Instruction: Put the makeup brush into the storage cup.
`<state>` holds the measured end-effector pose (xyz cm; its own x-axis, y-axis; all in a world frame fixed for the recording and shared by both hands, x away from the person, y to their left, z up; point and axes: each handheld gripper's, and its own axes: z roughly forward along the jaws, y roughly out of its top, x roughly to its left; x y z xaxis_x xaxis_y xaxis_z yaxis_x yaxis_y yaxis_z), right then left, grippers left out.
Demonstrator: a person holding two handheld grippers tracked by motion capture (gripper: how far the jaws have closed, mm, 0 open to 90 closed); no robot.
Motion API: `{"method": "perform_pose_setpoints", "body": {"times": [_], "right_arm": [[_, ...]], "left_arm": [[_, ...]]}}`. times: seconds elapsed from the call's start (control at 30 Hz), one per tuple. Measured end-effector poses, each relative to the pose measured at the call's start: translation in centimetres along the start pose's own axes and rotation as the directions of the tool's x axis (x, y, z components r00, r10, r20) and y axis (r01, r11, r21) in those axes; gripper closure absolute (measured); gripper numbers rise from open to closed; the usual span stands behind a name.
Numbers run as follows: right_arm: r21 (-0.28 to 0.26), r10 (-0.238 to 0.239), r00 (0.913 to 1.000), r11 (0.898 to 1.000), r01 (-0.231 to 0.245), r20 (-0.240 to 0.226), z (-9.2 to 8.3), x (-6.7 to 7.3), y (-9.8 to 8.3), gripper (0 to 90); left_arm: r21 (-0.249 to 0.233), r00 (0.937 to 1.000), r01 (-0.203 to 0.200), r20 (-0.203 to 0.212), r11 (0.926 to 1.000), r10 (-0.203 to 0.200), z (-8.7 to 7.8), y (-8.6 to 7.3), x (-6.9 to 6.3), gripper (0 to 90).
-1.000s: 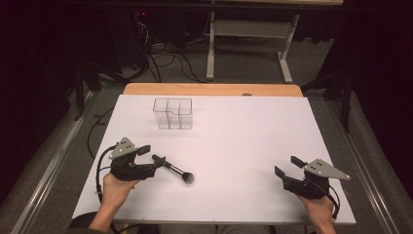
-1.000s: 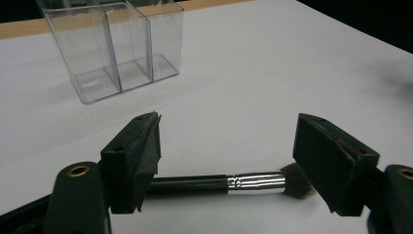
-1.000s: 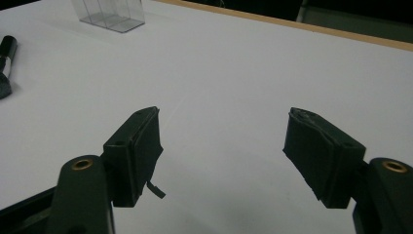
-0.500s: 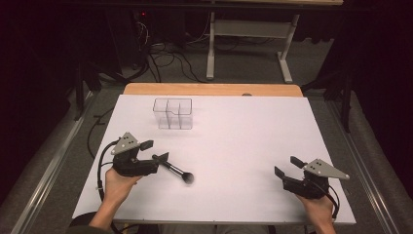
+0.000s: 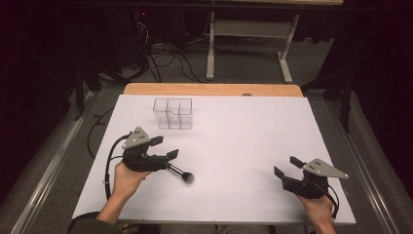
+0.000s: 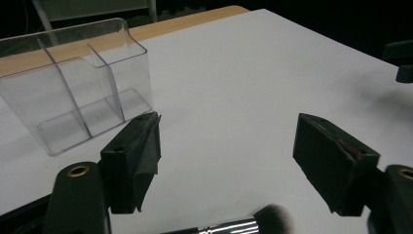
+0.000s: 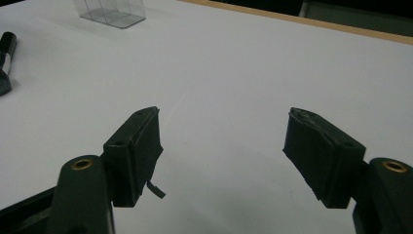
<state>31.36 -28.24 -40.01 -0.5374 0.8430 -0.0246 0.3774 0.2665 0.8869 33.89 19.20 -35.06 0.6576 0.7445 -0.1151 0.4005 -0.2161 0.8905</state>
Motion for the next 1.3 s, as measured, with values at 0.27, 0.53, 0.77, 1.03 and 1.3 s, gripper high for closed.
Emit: {"method": "perform_pose_setpoints", "body": {"times": [0.27, 0.53, 0.77, 1.03, 1.3], "right_arm": [[0.005, 0.008, 1.0000, 1.000, -0.008, 0.000, 0.0, 0.0, 0.0, 31.2], [0.004, 0.005, 1.0000, 1.000, -0.005, -0.001, 0.1, -0.1, -0.1, 31.2], [0.010, 0.004, 1.0000, 1.000, -0.004, 0.000, 0.1, -0.1, -0.1, 31.2], [0.018, -0.007, 1.0000, 1.000, 0.007, -0.002, 0.2, 0.1, -0.1, 31.3], [0.017, -0.010, 1.0000, 1.000, 0.010, -0.001, 0.2, 0.1, -0.1, 31.3]], "left_arm": [[-0.016, 0.9996, -0.004, 0.027, 0.9999, 0.004, 1.2, 1.0, -0.6, 26.1], [-0.046, 0.9990, 0.007, 0.045, 0.9989, -0.005, 1.5, 1.6, -0.8, 26.3], [-0.044, 0.9989, 0.012, 0.047, 0.9990, -0.009, 1.7, 1.6, -0.8, 26.7], [-0.034, 0.9992, -0.007, 0.040, 0.9994, 0.008, 1.7, 1.6, -0.7, 26.7], [-0.015, 0.9997, -0.005, 0.023, 0.9999, 0.005, 1.5, 1.7, -0.1, 27.6]]}}
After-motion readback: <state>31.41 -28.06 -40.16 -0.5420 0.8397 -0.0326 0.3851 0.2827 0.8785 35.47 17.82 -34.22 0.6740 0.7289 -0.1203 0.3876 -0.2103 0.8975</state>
